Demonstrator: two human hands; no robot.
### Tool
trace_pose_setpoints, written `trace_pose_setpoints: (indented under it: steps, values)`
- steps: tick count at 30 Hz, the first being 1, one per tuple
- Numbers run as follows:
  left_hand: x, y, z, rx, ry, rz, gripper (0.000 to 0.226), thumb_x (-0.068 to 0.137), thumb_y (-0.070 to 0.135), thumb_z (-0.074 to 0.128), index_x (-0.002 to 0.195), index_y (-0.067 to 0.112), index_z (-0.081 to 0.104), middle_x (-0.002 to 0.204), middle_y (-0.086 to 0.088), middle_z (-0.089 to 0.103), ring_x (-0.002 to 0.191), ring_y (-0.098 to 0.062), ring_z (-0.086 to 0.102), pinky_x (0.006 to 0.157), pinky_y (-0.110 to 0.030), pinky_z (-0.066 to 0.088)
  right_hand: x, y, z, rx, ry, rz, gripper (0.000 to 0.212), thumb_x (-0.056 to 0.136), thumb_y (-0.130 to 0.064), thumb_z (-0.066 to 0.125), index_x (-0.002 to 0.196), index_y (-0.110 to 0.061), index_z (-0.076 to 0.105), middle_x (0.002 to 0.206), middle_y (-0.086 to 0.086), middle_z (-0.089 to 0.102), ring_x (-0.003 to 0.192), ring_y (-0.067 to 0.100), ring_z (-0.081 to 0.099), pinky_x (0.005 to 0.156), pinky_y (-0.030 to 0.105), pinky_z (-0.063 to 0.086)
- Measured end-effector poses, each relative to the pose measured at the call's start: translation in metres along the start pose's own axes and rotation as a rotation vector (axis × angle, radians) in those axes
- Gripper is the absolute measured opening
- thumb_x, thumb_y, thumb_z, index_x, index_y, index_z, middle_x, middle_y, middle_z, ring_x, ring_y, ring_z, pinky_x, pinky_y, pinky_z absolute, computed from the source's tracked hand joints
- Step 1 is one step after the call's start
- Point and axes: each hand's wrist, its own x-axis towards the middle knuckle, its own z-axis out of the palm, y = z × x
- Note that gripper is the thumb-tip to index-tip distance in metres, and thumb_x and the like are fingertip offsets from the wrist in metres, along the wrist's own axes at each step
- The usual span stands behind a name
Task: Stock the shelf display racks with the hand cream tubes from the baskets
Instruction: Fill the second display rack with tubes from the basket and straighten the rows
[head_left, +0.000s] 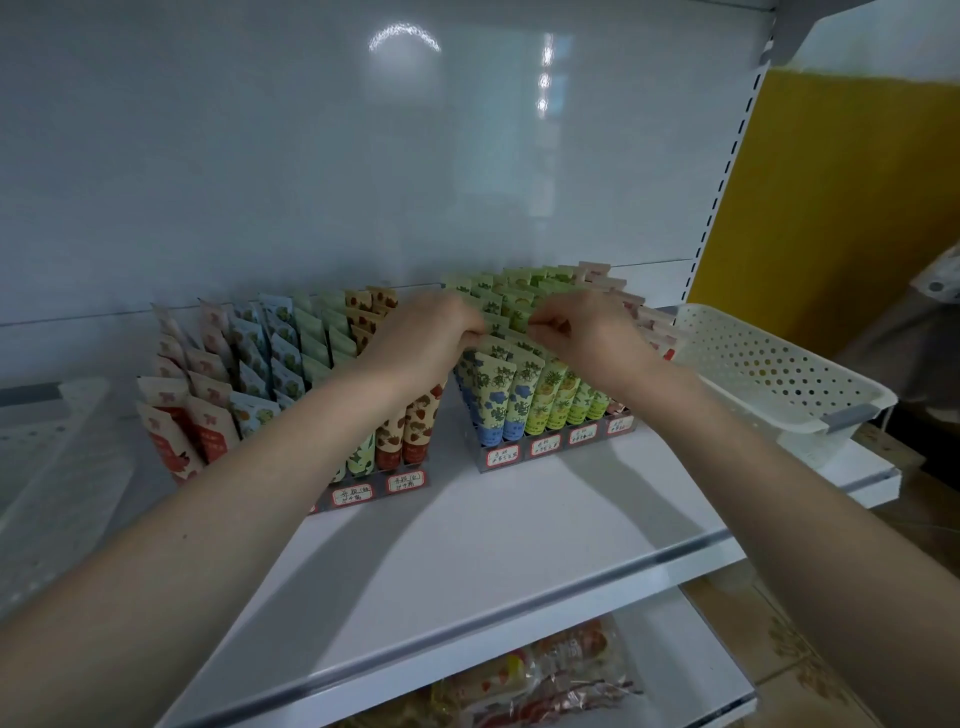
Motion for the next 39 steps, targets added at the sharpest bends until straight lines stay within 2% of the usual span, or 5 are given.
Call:
trace_pose_setpoints:
  steps: [4,8,16,32,39]
  values:
    - [0.012,-0.005,-0.002,0.034,-0.006,0.005,0.021,0.091,0.008,0.053,0.079,-0.003,0.066,0.079,-0.018,0.063,0.077,-0.030,0.059,0.067,-0.035,0.040,0.009,-0.006,-0.005,-0.051,-0.131,0.080,0.019,0.094,-0.011,0.051,0.100,-0.006,0.068,0.096,0.010,0.068,0.087,0.025,0.063,0.080,0.038,0.051]
    - [0.020,-0.008,0.001,0.057,-0.032,0.001,0.019,0.089,0.008,0.054,0.071,0.013,0.054,0.072,-0.010,0.054,0.076,-0.029,0.060,0.066,-0.037,0.042,0.017,-0.010,-0.004,-0.127,-0.250,0.117,0.021,0.094,-0.010,0.050,0.102,-0.006,0.068,0.101,0.010,0.068,0.091,0.026,0.063,0.084,0.040,0.052]
    - [0.021,-0.011,0.005,0.035,-0.024,-0.001,0.015,0.089,0.009,0.057,0.087,-0.003,0.066,0.089,-0.021,0.067,0.082,-0.032,0.063,0.077,-0.044,0.049,0.017,-0.010,-0.001,-0.146,-0.235,0.111,0.023,0.094,-0.008,0.049,0.104,-0.011,0.070,0.104,0.005,0.068,0.092,0.024,0.062,0.083,0.037,0.051]
    - [0.016,-0.007,0.001,0.007,-0.023,0.063,0.014,0.086,-0.002,0.056,0.085,0.003,0.070,0.086,-0.012,0.067,0.082,-0.027,0.061,0.076,-0.039,0.048,0.018,-0.009,0.001,-0.157,-0.232,0.099,0.024,0.095,-0.008,0.048,0.107,-0.012,0.068,0.105,0.005,0.067,0.091,0.023,0.061,0.078,0.034,0.050]
    - [0.021,-0.015,-0.019,-0.002,0.095,-0.040,0.017,0.089,0.002,0.056,0.097,0.002,0.072,0.099,-0.014,0.069,0.092,-0.028,0.064,0.084,-0.031,0.046,0.027,-0.010,-0.010,-0.008,-0.154,0.138,0.021,0.093,-0.010,0.052,0.107,-0.008,0.067,0.109,0.007,0.067,0.097,0.021,0.061,0.088,0.032,0.049]
